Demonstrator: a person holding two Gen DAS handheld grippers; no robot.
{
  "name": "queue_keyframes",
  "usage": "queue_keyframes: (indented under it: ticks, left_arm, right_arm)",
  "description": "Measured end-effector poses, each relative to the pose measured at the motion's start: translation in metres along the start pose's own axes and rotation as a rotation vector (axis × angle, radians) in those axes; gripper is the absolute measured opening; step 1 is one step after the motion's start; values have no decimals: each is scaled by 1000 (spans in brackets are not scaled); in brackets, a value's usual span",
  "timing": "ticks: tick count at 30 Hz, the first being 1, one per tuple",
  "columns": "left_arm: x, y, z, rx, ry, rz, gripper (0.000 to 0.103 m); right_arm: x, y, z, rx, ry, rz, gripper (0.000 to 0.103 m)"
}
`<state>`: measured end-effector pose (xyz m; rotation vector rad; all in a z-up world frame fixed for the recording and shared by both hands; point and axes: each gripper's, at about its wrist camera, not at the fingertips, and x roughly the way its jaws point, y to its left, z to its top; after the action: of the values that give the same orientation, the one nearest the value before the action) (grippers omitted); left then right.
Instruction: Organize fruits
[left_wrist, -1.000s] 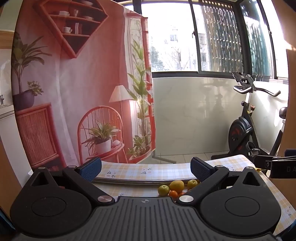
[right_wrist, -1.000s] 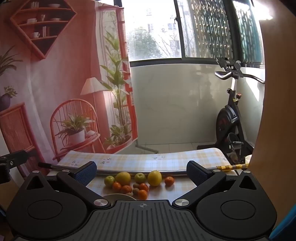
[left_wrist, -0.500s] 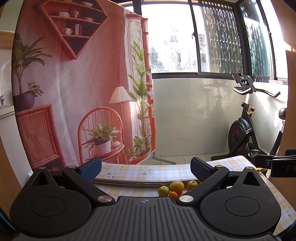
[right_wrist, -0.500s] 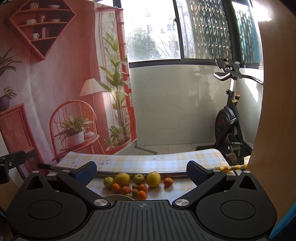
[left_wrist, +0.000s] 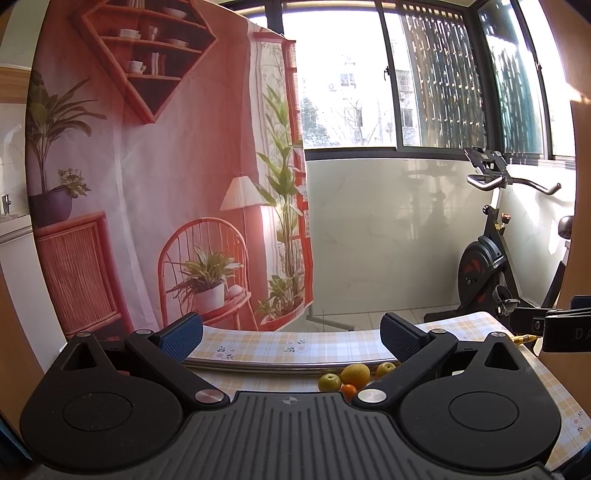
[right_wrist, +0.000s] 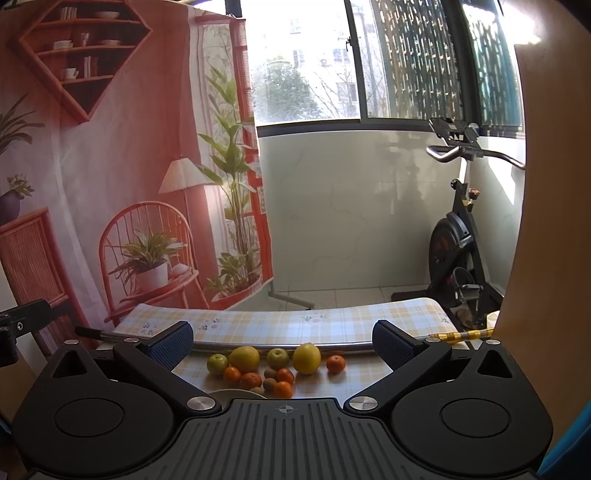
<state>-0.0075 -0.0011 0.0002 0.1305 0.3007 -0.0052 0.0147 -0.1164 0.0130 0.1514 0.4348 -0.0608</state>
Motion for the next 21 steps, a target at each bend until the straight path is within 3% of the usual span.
queue_keyframes:
  ticks: [21]
  left_arm:
    - [-3, 0, 0, -3, -8, -1, 103]
  right_arm:
    - [-4, 1, 3, 0, -6, -5, 103]
